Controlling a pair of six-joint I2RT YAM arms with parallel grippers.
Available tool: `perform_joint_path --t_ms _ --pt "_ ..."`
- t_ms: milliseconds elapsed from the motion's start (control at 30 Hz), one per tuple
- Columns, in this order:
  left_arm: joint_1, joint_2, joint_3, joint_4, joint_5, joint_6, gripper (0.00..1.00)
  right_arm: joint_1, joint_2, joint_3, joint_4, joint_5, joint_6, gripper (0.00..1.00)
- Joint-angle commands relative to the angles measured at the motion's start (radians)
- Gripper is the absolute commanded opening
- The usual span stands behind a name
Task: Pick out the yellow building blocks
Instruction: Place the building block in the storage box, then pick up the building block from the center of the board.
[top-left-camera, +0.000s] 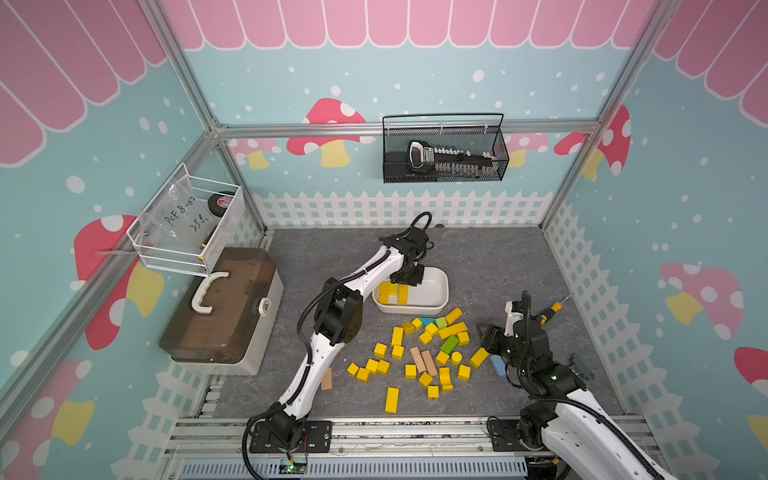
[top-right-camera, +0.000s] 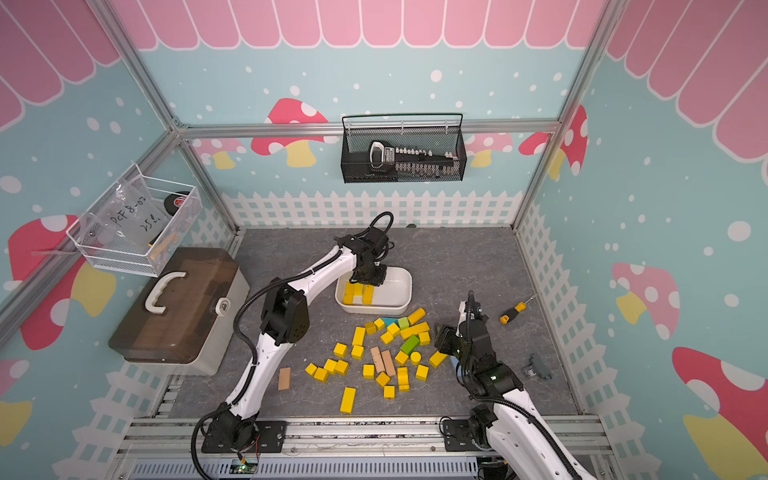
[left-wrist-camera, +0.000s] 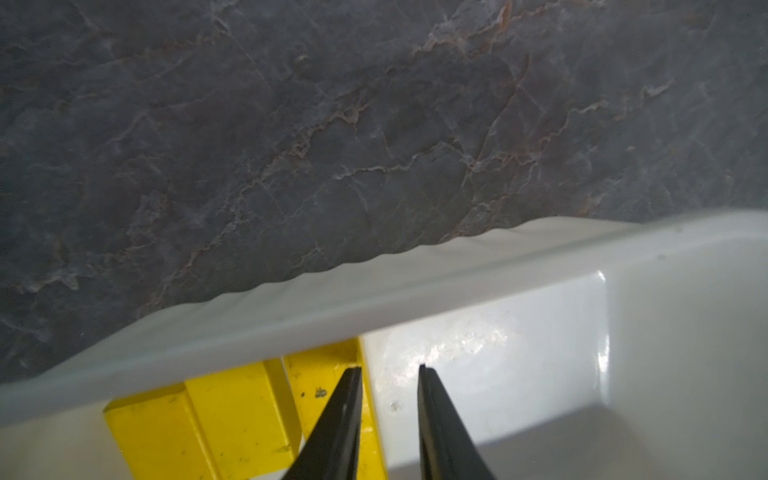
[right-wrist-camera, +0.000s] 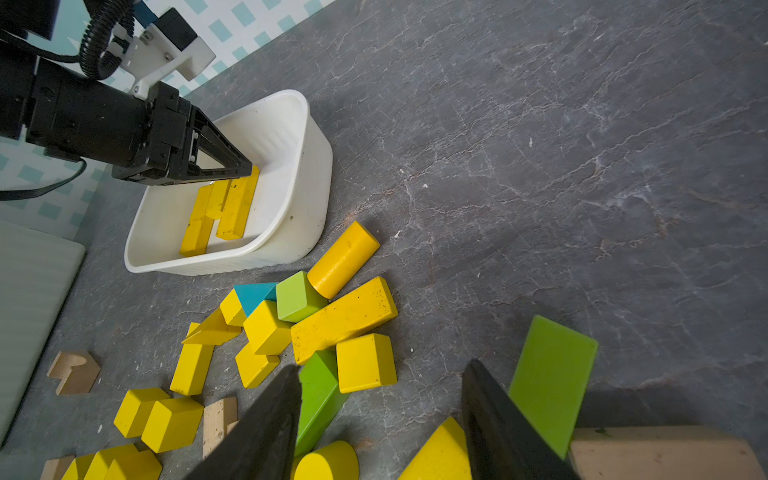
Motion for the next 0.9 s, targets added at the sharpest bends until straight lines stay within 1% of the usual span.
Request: perform_joint_path --t_ms 0,200,333,400,467,500,667,867 --pt "-0.001 0.032 -0.008 -0.007 0.019 0.003 0.28 -0.006 -0.009 -0.013 0.007 -0.005 0.003 0.62" --pt "-0.006 0.034 -0.009 0.011 0.053 0.001 0.27 -0.008 -0.009 -0.014 0.007 -0.005 0.004 0.61" --pt "-0.004 0.051 -0.008 0.011 0.04 0.001 0.27 -0.008 -0.009 -0.014 0.007 -0.005 0.004 0.62" --pt "-0.002 0.059 -0.013 0.01 0.03 -0.002 0.29 -0.008 -0.009 -0.015 0.007 -0.006 0.004 0.61" --pt "0.001 0.065 -0.022 0.008 0.025 -0.003 0.34 -0.009 -0.011 -0.015 0.007 -0.007 0.004 0.61" --pt "0.002 0.067 -0.027 0.008 0.02 -0.003 0.35 -0.009 -0.012 -0.015 0.008 -0.006 0.004 0.62" --pt "0.004 0.06 -0.047 0.009 0.006 0.001 0.36 -0.009 -0.009 -0.015 0.008 -0.006 0.003 0.62" --pt "0.002 0.035 -0.032 0.01 0.022 -0.003 0.36 -0.011 -0.003 -0.014 0.008 -0.009 0.004 0.62"
